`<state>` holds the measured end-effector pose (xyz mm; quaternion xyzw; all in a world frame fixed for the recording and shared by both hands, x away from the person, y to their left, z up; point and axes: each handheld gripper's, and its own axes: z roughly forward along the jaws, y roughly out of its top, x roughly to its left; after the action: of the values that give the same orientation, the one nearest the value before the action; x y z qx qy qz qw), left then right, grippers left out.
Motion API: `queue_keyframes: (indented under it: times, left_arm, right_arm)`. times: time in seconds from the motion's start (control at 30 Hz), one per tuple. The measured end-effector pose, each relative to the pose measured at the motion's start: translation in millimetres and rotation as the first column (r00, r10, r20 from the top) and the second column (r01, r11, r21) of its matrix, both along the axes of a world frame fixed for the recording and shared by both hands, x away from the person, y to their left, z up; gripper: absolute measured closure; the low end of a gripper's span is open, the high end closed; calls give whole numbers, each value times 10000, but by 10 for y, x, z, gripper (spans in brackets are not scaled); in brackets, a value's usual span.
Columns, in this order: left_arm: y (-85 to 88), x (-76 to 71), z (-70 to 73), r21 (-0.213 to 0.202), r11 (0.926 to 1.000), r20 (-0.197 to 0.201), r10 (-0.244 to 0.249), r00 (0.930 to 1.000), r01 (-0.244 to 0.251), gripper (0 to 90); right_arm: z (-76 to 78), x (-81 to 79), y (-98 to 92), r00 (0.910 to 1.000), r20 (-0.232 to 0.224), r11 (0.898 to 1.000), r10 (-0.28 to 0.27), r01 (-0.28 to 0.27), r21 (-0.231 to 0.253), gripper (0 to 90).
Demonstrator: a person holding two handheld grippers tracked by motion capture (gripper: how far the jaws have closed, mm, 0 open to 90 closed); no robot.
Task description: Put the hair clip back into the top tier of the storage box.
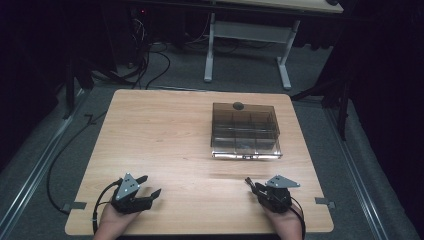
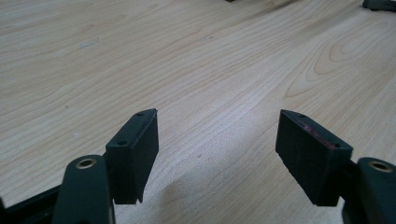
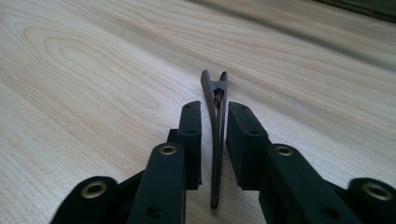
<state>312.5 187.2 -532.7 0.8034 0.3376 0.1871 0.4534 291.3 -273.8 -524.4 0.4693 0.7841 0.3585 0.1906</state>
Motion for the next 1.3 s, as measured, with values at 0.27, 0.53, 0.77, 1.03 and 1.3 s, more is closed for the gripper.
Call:
queue_keyframes:
  times: [0.27,0.53,0.77,1.03,1.3]
  left_arm:
    - [1,1,-1,-23,10000,-7,38,10000,-38,306]
    - [0,7,-1,-35,10000,-56,69,10000,-69,306]
    - [-4,7,0,26,10000,-56,69,10000,-69,306]
    - [-5,5,-1,20,10000,-46,54,10000,-53,306]
    - [-6,6,0,27,10000,-52,72,10000,-72,306]
  right_arm:
    - [80,-20,-49,9992,395,9996,-57,46,276,734]
    - [79,79,-116,9992,308,9993,-262,254,263,900]
    - [57,121,-34,9995,304,9998,10,-17,213,900]
    - [32,138,4,9996,241,9999,136,-137,31,900]
    - [2,164,-51,9999,124,9999,-77,76,126,900]
